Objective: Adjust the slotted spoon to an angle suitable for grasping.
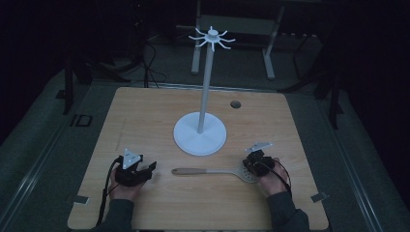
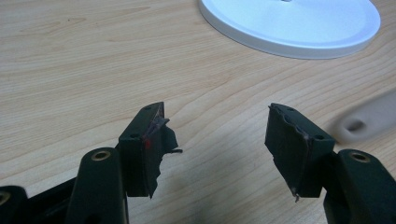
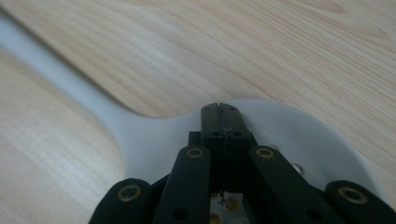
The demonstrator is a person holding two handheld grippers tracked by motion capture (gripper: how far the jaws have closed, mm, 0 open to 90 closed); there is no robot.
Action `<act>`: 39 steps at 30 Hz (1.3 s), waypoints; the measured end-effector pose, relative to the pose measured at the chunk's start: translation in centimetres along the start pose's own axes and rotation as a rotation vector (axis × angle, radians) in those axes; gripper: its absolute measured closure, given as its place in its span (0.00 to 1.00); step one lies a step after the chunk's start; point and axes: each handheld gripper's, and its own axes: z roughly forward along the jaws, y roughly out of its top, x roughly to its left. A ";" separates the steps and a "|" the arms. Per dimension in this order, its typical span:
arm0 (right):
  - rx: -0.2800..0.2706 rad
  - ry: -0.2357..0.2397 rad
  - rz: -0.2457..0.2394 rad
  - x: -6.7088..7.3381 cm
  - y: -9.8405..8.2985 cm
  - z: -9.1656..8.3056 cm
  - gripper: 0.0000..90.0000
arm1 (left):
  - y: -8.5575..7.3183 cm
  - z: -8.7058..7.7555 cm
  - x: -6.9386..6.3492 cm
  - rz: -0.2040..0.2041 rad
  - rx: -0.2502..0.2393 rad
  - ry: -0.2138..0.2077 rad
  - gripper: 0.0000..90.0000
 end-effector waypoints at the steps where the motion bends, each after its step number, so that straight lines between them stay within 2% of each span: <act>1: -0.004 0.021 -0.017 0.1 0.0 0.0 1.00 | 0.0 0.0 0.0 -0.001 -0.001 0.000 0.43; 6: -0.049 0.090 -0.078 0.6 0.4 -0.4 0.98 | 0.0 0.1 0.0 0.002 0.003 0.000 0.43; 13: -0.085 0.122 -0.203 2.2 2.3 -0.8 0.92 | 0.0 0.1 0.0 0.000 -0.001 -0.001 0.43; 19: -0.105 0.149 -0.259 3.2 3.6 -0.7 0.86 | 0.0 0.1 0.0 0.002 0.002 -0.001 0.43; 28: -0.067 0.179 -0.351 3.8 4.7 0.1 0.79 | 0.0 0.1 0.0 0.004 0.004 -0.002 0.43; 34: -0.038 0.193 -0.388 4.1 5.1 0.4 0.74 | 0.0 0.1 0.0 0.004 0.005 -0.004 0.43; 39: -0.018 0.228 -0.420 4.7 5.1 0.9 0.67 | 0.0 0.1 0.0 0.006 0.007 -0.002 0.43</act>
